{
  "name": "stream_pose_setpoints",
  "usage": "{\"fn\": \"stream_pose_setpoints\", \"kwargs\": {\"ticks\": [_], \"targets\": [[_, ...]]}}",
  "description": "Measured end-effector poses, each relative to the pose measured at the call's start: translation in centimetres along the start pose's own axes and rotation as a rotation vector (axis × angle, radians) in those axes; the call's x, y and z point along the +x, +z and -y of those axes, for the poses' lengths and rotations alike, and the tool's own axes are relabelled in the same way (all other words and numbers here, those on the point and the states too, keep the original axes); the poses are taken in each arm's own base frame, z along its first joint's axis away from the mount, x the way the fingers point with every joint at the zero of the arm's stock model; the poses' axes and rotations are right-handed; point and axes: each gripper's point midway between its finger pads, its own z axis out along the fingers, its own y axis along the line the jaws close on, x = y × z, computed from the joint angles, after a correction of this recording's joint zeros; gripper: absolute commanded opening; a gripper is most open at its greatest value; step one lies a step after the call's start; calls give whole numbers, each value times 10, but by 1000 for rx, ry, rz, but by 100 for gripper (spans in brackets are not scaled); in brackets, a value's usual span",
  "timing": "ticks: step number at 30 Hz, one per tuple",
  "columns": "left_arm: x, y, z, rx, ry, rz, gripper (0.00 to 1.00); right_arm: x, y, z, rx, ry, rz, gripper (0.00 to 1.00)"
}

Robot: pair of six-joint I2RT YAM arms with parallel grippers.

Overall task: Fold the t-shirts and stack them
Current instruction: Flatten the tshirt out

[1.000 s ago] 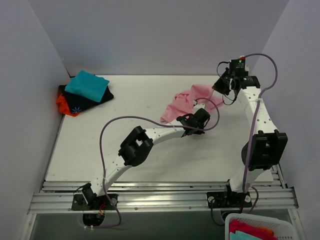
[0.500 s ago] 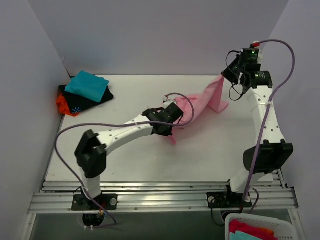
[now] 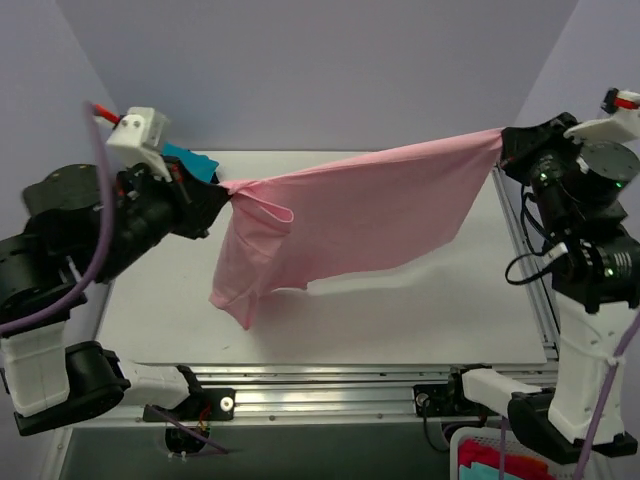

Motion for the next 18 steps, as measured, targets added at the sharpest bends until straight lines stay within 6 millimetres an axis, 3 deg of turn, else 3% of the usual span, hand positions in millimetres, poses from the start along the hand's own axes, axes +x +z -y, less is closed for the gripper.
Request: {"fn": "stream_pose_setpoints", "kwargs": {"ticks": [2,5,8,10,12,14,16,18], "targets": [[-16,-30,3,86,-3,46,2,-23,-30,-3,-23,-23,81,0],[-25,-60,8,198,15,80,2,-62,-72,-14,-78,-47,204,0],[-33,-73,12,261,65,115,2,-102,-110,-30,-142,-55,338,0],[-40,-70,15,266,114,144,2,-113,-115,-33,-149,-63,379,0],[-43,-51,14,232,173,149,2,-113,-104,-29,-120,-73,382,0],[-48,-17,5,171,206,143,2,-105,-77,-24,-71,-86,360,0],[-45,28,-11,105,210,113,2,-88,-37,-15,-5,-104,309,0],[-27,85,-33,32,208,31,2,-58,11,1,74,-132,236,0]]}}
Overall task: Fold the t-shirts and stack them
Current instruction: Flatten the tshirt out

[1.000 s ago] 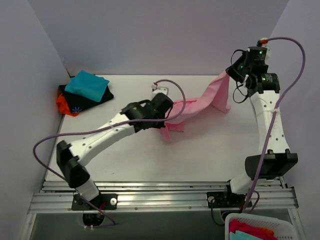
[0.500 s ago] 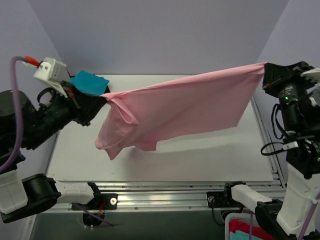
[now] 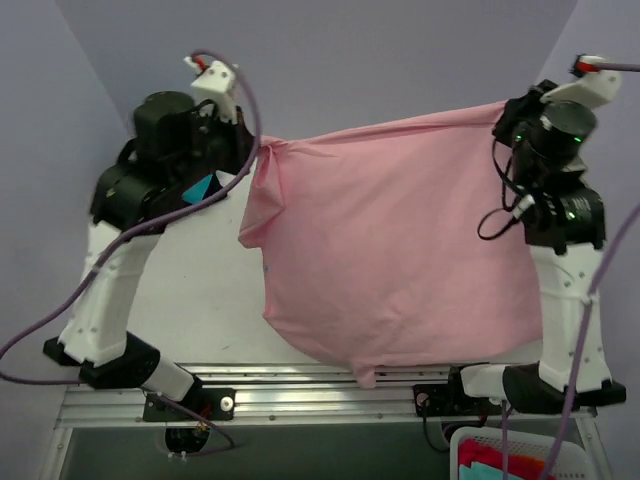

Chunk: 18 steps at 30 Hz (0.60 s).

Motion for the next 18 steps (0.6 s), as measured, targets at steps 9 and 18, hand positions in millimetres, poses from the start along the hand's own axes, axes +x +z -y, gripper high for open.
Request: {"fn": "stream_pose_setpoints", "kwargs": {"ticks": [9,18], "targets": [[183,270,-72,-109,-202,-411,56,255,131,88,353,-235,-437,0],[354,385,-222,-396,-505,-444,94,400,239,196,672,-236,-513,100]]}}
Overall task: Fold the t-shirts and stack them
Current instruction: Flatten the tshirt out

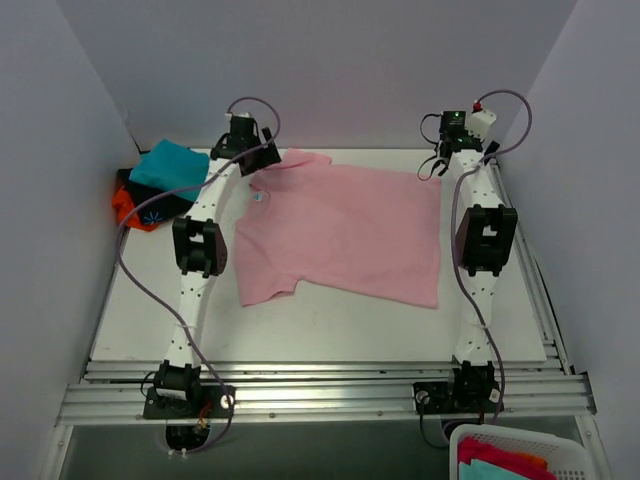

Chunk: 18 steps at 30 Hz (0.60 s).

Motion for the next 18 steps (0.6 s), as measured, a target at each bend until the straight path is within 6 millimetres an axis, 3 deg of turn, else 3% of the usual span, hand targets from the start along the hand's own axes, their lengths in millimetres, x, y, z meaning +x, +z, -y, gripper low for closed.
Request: {"fn": "stream_pose_setpoints", "kwargs": {"ticks": [2,4,7,10,14,18], "targets": [[-40,-21,-14,-21,-22,82,94,-5,22,2,54,8,20,100],[-77,-43,-22,-39,-26,168,94,-9,29,15,97,0,26,100],[-116,-81,-15,-51,-14,270,94,-29,17,36,123,15,54,100],[-135,-119,4,-52,11,335,94,-59,-7,54,130,54,92,100],[-137,-167,29,-73,37,370,94,-90,-49,67,91,131,136,100],[-93,-192,27,-162,48,292,94,-84,-88,74,-10,209,95,99]]}}
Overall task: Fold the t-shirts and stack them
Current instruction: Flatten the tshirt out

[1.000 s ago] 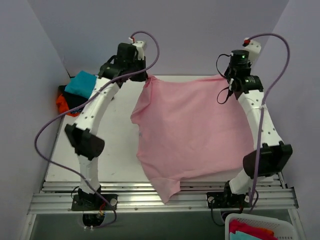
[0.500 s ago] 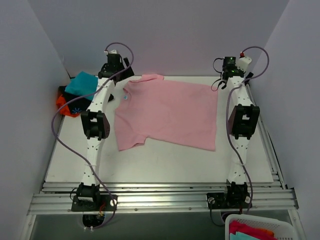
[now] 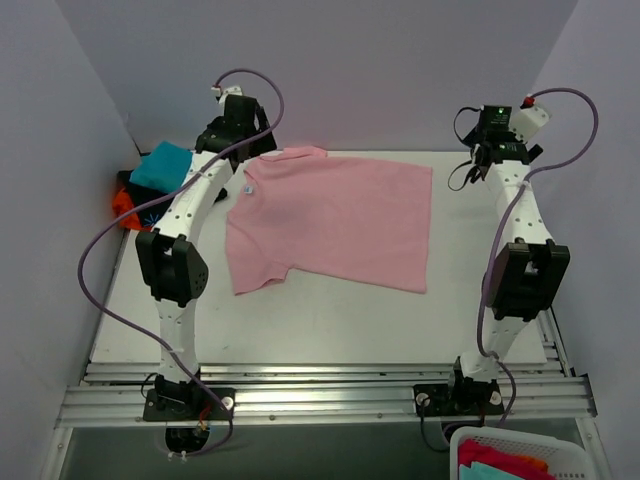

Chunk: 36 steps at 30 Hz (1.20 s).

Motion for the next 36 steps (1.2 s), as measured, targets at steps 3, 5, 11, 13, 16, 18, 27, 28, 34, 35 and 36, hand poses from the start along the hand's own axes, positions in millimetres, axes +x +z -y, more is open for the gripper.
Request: {"fn": "stream_pose_setpoints", "kwargs": {"ticks": [3,5,11,13,16,18,27,28,34,35,36], "targets": [[54,-13,-22,-97,23,-113,94,31,-26,10,-55,21,-94,98],[100,-21,-43,-165,41,-225,98,63,-46,16,-92,5,-172,86],[219,-53,-107,-292,83,-507,84,174,-119,10,-296,-66,-448,0],[238,-62,-117,-298,89,-555,79,199,-129,14,-321,-67,-533,0],[247,-65,-121,-281,80,-573,70,222,-136,12,-352,-73,-617,0],[248,-61,-118,-258,62,-571,61,232,-138,4,-383,-74,-652,0],[261,-39,-103,-194,6,-578,40,325,-131,-16,-451,-134,-876,0],[263,-38,-103,-195,3,-584,32,336,-130,-13,-440,-146,-900,0],[284,-36,-107,-209,-9,-638,8,354,-135,-10,-468,-135,-933,0],[286,-38,-108,-208,-18,-639,5,354,-136,-8,-471,-132,-928,0],[288,-41,-108,-205,-25,-634,4,354,-136,-5,-470,-131,-926,0]]}}
